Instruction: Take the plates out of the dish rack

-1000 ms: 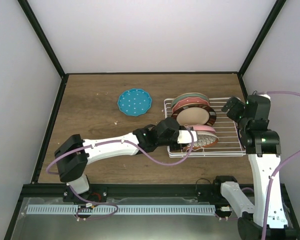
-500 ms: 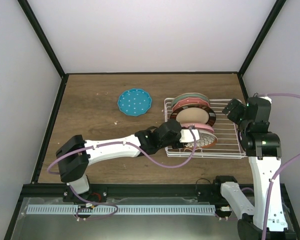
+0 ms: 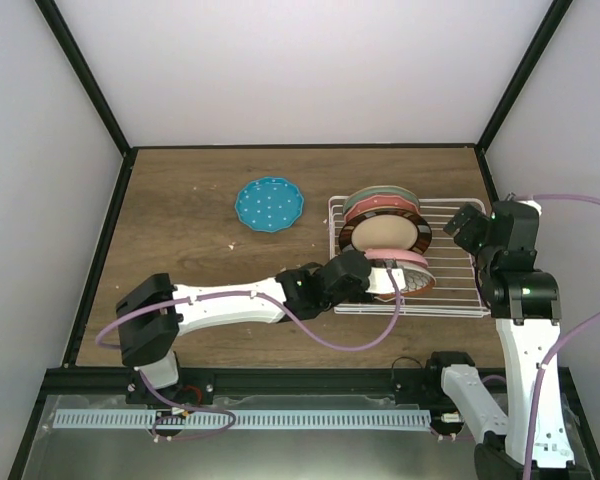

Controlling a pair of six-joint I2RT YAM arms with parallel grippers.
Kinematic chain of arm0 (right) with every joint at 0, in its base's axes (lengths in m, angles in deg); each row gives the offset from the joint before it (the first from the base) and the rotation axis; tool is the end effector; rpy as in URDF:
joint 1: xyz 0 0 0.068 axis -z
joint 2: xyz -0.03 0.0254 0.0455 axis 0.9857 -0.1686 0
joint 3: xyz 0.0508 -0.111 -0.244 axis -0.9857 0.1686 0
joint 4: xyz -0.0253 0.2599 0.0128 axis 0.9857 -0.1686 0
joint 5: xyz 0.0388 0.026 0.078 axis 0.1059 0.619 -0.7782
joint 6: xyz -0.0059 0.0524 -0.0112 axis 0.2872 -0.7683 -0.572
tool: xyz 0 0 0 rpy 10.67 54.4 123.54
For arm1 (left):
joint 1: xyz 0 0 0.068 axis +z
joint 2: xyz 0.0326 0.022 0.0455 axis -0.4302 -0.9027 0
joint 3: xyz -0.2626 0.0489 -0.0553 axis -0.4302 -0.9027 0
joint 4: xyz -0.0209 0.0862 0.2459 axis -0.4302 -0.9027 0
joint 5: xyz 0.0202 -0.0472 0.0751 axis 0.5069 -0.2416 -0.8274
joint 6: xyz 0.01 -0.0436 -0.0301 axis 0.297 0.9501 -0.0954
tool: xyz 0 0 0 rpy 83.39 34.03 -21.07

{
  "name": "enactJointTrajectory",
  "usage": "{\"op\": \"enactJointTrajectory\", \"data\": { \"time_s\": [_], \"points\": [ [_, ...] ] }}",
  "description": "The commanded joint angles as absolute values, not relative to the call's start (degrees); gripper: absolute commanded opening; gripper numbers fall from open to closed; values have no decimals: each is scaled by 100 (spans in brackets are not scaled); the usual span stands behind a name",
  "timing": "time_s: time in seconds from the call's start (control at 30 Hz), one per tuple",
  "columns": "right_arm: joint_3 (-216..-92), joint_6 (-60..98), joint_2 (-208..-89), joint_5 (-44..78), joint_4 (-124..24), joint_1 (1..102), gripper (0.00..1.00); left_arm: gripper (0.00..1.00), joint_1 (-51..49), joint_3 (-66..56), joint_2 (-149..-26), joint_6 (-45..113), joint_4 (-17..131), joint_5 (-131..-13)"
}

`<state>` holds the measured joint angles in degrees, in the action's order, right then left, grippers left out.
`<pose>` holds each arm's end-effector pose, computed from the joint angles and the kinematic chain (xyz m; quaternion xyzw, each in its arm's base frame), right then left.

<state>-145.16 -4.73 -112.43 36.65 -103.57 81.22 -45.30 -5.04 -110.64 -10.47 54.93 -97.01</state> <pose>0.1300 -0.0097 0.3892 0.2868 0.8223 0.0335 0.4903 0.1419 -0.3760 0.2700 0.6123 0.5826 -0.0532 0.5319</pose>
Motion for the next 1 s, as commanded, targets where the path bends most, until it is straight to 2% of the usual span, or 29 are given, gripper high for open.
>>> {"op": "enactJointTrajectory", "data": {
  "time_s": [0.0, 0.97],
  "points": [
    [-14456, -573, -11162, 3735, -10384, 8152, 100, 4, -4749, -212, -10917, -1258, 6130, -9895],
    [-14345, -828, -10976, 3427, -10510, 8150, 100, 4, -5146, -261, -10252, -2328, 6953, -10452]
  ]
}}
